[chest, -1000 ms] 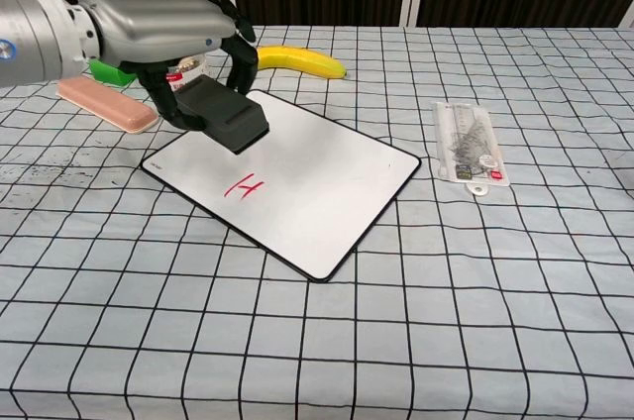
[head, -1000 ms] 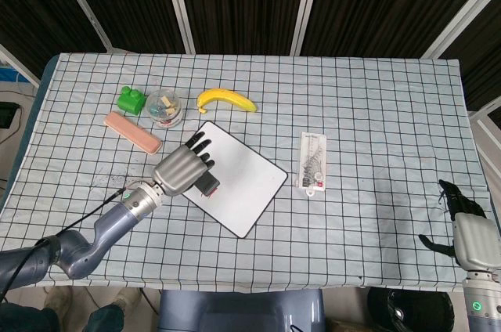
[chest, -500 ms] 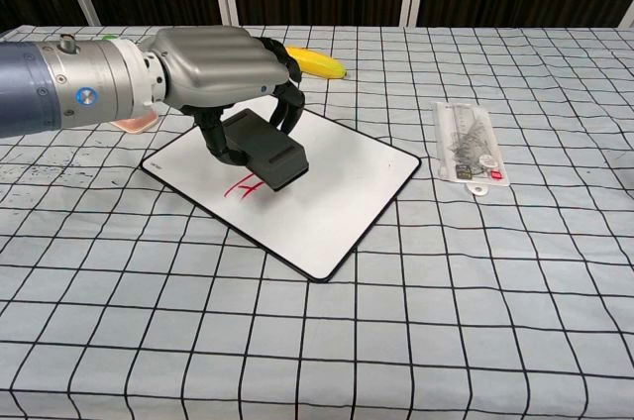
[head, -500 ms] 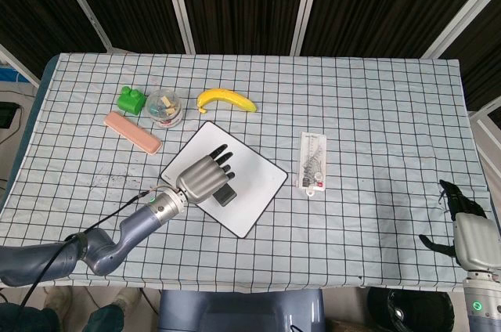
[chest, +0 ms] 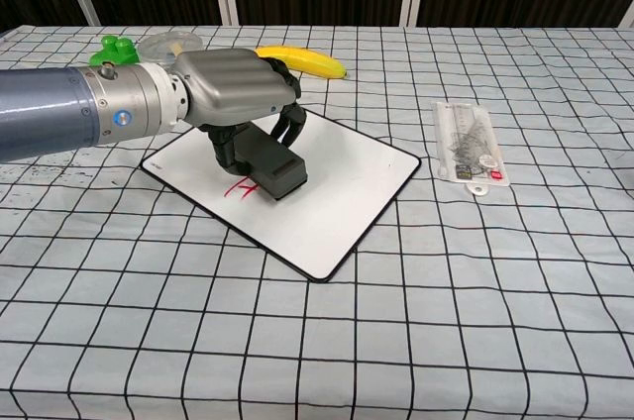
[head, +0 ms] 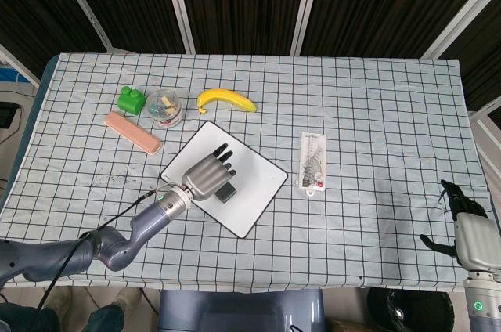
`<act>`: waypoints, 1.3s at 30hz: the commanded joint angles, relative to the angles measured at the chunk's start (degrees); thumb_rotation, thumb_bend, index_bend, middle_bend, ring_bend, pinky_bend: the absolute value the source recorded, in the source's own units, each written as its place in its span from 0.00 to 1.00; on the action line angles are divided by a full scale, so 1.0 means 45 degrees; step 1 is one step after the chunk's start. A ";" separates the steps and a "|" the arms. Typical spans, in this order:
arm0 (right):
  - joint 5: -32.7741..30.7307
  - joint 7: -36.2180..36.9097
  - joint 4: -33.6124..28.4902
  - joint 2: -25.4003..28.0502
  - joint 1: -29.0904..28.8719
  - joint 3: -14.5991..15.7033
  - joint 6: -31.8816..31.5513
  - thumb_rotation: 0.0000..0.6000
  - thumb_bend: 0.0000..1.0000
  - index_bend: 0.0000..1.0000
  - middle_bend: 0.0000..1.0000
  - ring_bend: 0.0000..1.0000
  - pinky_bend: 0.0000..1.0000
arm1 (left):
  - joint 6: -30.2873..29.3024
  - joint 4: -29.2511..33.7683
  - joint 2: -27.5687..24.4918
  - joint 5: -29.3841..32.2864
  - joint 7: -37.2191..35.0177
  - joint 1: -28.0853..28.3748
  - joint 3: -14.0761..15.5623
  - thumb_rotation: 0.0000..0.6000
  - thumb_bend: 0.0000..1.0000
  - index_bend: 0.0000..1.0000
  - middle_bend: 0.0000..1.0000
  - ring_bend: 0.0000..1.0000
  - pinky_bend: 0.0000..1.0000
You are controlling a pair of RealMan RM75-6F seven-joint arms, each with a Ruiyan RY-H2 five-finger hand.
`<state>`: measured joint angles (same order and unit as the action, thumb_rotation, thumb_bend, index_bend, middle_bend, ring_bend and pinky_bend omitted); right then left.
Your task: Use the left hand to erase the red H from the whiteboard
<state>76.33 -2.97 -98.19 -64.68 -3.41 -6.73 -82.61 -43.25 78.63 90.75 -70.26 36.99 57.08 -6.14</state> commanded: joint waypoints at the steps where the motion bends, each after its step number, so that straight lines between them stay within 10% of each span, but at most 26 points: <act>1: 0.0016 -0.0003 0.0003 0.0002 -0.0007 0.0003 0.0005 1.00 0.06 0.09 0.12 0.22 0.23 | 0.0012 -0.0040 0.0037 0.0044 0.0017 0.0020 0.0039 1.00 0.27 0.44 0.46 0.11 0.09; 39: 0.0088 0.0038 0.0016 0.0006 -0.0009 0.0016 -0.0022 1.00 0.06 0.09 0.12 0.22 0.23 | -0.0366 0.0906 -0.0722 0.0114 0.0524 -0.0325 0.1035 1.00 0.27 0.45 0.47 0.11 0.09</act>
<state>76.73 -2.80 -98.11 -64.65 -3.45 -6.66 -82.71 -44.85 82.82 87.38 -69.68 39.38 55.54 -1.41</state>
